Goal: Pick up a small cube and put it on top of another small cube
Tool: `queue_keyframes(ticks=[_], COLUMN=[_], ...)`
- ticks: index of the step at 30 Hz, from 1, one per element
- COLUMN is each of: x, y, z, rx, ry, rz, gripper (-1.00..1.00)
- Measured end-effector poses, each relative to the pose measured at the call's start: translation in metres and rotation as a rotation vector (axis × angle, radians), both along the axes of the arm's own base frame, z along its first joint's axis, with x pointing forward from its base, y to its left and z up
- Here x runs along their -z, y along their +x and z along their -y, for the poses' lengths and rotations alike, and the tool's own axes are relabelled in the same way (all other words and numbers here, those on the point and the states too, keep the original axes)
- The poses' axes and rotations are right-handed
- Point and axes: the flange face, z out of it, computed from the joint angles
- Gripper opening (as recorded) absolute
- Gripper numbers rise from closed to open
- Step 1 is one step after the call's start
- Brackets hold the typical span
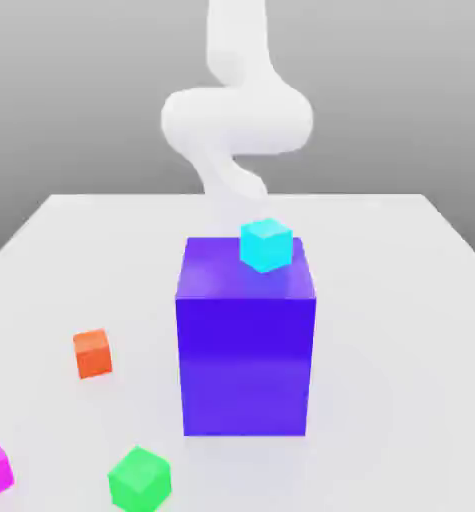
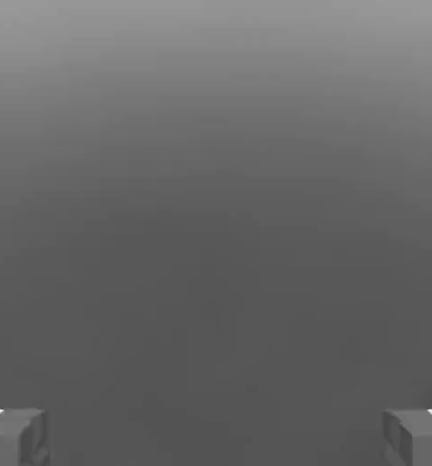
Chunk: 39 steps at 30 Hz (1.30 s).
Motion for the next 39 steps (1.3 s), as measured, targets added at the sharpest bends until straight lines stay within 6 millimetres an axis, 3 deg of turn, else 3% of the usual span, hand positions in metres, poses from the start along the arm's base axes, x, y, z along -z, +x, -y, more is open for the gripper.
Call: queue_keyframes(ticks=[8,16,20,24,30,34,35,39], x=[0.108,0.236,0.304,0.373,0.474,0.535,0.548,0.548], y=[0.084,0.124,0.124,0.118,0.083,0.076,0.076,0.076], z=[0.071,0.148,0.195,0.226,0.277,0.286,0.286,0.286], rx=[0.138,0.307,0.416,0.503,0.653,0.677,0.678,0.678], ry=[0.112,0.197,0.23,0.248,0.259,0.257,0.257,0.258], rz=[-0.196,-0.378,-0.466,-0.554,-0.685,-0.706,-0.706,-0.706], gripper=[0.0,0.0,0.0,0.0,0.0,0.0,-1.0,-1.0])
